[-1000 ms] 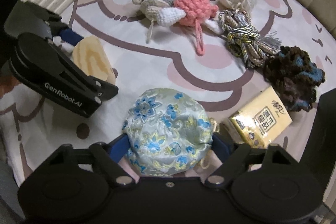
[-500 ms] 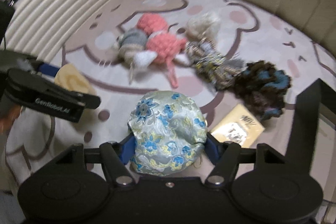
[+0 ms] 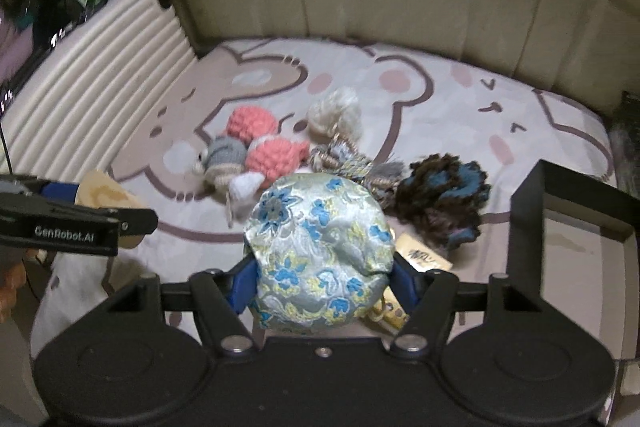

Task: Organize objects
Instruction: 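Carry the wooden block in the left tool while the right tool carries the pouch toward the black box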

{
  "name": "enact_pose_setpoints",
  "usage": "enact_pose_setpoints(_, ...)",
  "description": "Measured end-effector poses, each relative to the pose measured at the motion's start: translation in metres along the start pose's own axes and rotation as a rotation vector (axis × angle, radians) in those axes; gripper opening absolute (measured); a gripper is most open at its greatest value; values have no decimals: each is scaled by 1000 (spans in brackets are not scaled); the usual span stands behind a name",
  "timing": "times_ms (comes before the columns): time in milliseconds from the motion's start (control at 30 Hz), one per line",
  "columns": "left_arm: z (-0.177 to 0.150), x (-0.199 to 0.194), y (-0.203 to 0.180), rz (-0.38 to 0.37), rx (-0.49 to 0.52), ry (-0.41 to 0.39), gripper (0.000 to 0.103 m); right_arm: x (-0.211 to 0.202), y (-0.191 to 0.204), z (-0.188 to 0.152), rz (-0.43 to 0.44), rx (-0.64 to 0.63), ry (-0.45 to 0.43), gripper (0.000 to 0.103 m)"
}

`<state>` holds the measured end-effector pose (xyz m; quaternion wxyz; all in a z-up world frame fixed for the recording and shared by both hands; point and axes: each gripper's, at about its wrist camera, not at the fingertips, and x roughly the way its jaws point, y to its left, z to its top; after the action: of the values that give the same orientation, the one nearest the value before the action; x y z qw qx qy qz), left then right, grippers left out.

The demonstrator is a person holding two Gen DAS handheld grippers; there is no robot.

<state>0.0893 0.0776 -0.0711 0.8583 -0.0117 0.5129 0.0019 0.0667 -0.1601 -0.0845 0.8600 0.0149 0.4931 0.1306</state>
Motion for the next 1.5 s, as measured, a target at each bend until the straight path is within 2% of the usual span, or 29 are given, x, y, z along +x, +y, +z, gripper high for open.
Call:
enact_pose_setpoints(133,0,-11,-6,-4,-3,-21,92,-13,-7,1,-7,54,-41,69)
enact_pose_setpoints(467,1,-35,-21,1,1,-77,92,-39,-16,-1,-35,83,-114,69)
enact_pose_setpoints(900,5,-43,-47,-27,11,-95,92,-63,-36,-7,-62,105,-149,69)
enact_pose_setpoints(1500,11,-42,-135,-104,133,-88,92,-98,-113,-37,-145,228,-193,69)
